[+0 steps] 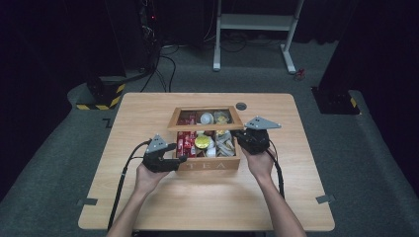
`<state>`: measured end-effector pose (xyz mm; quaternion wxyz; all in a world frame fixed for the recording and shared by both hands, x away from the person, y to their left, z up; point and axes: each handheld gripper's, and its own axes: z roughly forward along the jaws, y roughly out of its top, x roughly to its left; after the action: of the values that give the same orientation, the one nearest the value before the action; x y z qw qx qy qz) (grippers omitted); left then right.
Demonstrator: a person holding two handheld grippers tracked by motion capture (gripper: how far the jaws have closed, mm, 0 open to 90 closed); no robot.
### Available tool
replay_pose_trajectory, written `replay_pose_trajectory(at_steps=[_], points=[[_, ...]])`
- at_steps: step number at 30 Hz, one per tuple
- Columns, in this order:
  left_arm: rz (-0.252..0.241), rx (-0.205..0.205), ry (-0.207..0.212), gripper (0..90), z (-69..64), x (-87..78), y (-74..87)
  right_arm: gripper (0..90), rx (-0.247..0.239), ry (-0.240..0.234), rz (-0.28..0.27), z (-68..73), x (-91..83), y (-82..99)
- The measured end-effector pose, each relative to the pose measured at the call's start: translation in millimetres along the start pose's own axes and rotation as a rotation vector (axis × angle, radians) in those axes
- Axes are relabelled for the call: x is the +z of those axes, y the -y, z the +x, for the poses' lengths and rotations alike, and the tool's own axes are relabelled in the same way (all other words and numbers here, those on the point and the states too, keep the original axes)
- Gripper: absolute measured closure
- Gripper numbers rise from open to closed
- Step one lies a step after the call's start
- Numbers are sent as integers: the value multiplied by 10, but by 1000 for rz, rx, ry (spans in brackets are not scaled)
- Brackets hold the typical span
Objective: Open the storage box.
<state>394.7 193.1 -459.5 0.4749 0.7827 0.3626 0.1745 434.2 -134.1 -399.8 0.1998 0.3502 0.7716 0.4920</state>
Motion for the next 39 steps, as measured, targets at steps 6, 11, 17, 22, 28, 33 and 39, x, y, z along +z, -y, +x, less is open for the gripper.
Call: replay_pose_trajectory(at_steps=[6,11,17,22,28,33,39], points=[[-6,-3,1,331,-32,50,-28,900,-1,-1,3,-8,4,-30],[-8,6,-2,330,-55,71,-57,900,4,0,3,-19,6,-70],[-5,22,2,329,-93,110,-138,900,12,-4,2,-38,11,-122],[1,34,0,329,-113,178,-187,900,12,-3,3,-49,14,-163],[16,50,-2,326,-163,282,-263,900,24,-6,-1,-70,19,-216],[23,65,-19,318,-195,350,-330,900,24,-9,-2,-78,25,-225],[37,63,-28,311,-197,439,-376,900,25,-8,1,-84,28,-250]])
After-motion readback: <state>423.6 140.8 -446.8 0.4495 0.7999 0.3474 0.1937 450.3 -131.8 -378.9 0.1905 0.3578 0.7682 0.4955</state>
